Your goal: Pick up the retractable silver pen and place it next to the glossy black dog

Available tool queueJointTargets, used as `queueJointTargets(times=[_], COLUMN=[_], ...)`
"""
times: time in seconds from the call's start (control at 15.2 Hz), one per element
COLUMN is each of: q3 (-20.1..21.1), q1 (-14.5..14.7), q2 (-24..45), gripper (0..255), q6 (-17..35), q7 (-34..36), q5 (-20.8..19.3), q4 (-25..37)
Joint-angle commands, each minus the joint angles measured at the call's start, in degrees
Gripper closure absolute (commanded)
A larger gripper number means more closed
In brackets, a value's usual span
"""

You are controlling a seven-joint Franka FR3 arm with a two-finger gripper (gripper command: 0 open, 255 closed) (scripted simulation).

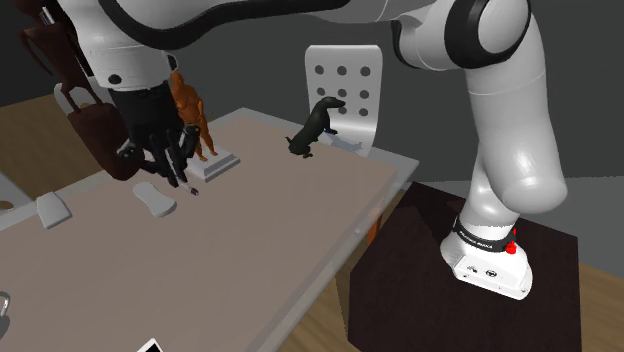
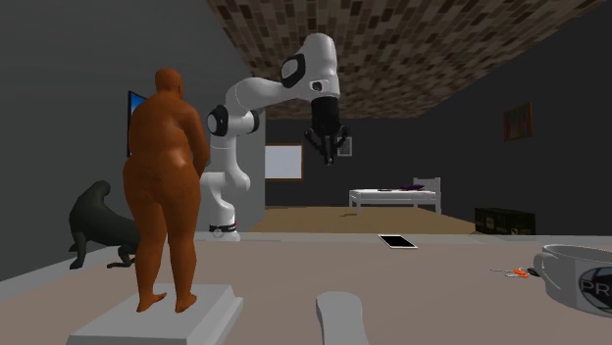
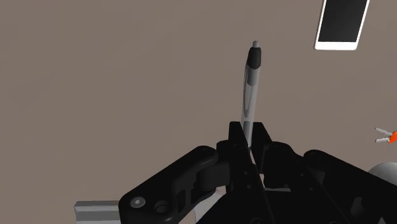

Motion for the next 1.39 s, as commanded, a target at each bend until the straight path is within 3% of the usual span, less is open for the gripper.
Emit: queueJointTargets(times=[0.0,0.2,0.46,0.73,1.32], q3=[-0.01,-0.07,0.45,-0.90,-8.65], q1=[0.43,1.32,-6.61,-11.86,-16.84], q2=[0.42,1.44,-10.57,-20.93,-39.85], gripper=[255,255,255,255,255], q6=[-1.97,-4.69,0.77,3.60,4.49], q7=[-0.02,0.08,-4.48,-10.53,-24.84], q5=[-0.20,-0.71,5.48,11.33,19.78], q4=[2.37,6.11,-10.38,-22.35,-41.44])
